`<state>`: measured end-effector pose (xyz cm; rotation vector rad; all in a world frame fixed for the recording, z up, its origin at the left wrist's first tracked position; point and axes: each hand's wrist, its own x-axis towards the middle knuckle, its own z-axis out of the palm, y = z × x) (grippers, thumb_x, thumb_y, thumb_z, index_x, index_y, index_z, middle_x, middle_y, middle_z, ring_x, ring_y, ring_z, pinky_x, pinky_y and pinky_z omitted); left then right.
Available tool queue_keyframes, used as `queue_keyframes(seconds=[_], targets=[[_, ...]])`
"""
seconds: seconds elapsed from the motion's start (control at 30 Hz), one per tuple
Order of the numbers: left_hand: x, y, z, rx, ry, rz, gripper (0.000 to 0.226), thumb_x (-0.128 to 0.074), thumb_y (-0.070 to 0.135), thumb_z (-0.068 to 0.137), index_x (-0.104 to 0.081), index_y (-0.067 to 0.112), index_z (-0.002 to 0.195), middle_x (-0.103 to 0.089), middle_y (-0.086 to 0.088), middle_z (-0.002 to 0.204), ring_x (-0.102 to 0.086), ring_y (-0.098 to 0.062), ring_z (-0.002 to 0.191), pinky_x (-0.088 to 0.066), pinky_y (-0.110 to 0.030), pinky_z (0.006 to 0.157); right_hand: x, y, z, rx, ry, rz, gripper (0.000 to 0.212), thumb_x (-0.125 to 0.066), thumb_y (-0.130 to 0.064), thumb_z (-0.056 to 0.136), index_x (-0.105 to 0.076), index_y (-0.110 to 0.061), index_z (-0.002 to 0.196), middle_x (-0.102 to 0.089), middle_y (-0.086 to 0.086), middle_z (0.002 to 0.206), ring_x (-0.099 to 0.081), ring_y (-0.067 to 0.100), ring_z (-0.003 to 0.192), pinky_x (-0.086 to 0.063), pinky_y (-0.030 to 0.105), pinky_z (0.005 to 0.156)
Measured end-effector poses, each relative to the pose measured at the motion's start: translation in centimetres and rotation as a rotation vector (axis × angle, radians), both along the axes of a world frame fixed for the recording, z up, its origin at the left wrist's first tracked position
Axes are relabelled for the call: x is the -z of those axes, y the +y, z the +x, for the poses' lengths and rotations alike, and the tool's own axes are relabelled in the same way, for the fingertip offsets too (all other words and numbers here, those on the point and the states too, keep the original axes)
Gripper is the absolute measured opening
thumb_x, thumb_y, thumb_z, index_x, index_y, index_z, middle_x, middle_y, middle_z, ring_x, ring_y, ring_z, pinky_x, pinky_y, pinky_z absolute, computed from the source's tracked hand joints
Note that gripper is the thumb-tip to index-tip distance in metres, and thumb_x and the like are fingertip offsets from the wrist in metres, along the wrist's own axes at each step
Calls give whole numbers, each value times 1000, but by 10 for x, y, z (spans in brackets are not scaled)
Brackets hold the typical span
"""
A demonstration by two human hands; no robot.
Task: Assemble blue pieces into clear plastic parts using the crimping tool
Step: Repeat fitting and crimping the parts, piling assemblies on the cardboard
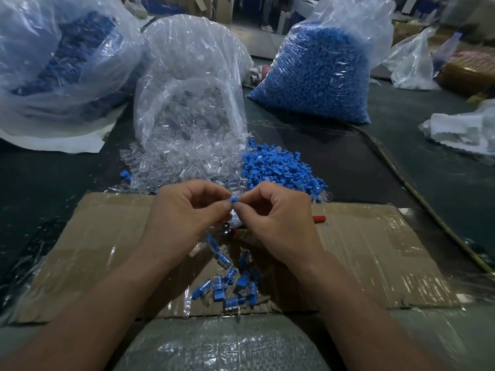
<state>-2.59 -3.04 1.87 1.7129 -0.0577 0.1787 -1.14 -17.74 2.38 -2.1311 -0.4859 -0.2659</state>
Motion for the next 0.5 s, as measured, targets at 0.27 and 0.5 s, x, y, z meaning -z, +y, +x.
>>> queue_keyframes(seconds=[0.27,0.5], targets=[[0,1,2,15,-7,-7,19,-69,3,73,-68,22,73,-71,1,67,-65,-8,58,-51,-14,56,1,-5,2,-69,107,39,19,-74,-19,76,-60,-29,69,-61,-13,66,-59,-2,65,-47,10,59],[-1,4,5,73,106,-137,23,-67,-2,70,-70,17,59,-67,-7,57,-61,-11,48,-50,-17,47,0,-8,4,-181,-12,80,27,-74,-12,73,-65,-23,95,-62,-14,86,-61,4,83,-51,17,75]])
